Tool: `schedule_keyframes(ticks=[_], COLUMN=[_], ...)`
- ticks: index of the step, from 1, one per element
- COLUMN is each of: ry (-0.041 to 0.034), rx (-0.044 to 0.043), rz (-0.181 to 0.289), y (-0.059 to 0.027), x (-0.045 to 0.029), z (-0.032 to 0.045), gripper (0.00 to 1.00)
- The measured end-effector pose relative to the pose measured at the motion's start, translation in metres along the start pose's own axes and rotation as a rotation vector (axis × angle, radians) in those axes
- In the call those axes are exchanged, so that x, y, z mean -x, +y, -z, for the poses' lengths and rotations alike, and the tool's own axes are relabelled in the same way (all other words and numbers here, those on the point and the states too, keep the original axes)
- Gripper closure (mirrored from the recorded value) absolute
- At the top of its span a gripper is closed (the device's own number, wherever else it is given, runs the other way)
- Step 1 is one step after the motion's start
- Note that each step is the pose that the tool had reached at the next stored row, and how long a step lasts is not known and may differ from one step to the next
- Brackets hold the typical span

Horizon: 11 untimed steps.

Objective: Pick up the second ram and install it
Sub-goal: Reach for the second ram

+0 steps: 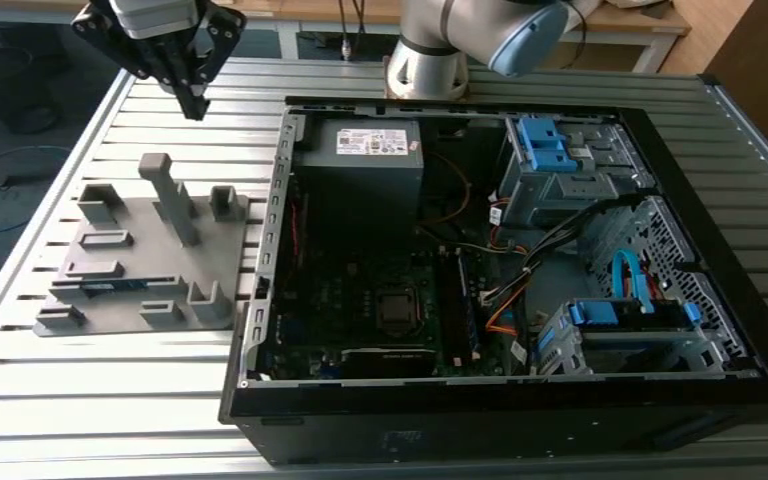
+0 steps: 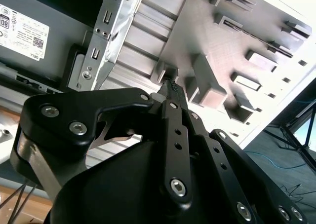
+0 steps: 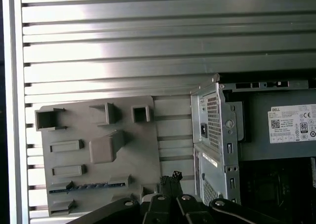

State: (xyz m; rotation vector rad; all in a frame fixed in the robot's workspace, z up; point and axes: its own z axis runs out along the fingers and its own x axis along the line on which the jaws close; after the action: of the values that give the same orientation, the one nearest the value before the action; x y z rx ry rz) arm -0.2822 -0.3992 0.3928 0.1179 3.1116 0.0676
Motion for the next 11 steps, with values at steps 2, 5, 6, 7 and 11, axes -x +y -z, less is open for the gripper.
schedule_keyframes(ticks=[2, 5, 6, 7, 11], ry=[0.0, 0.0, 0.0, -0.0001, 0.0], rx=[0.0, 0.0, 0.0001, 0.0001, 0.0], rz=[0.0, 0.0, 0.0, 0.0, 0.0], y=[-0.0007, -0.0026, -0.0033, -0.0041, -0.0065], x=[-0.0025, -0.0061, -0.0072, -0.0082, -0.0116], z=[0.0, 0.0, 0.0, 0.0, 0.0], gripper=[0.9, 0.9, 0.9, 0.9, 0.9])
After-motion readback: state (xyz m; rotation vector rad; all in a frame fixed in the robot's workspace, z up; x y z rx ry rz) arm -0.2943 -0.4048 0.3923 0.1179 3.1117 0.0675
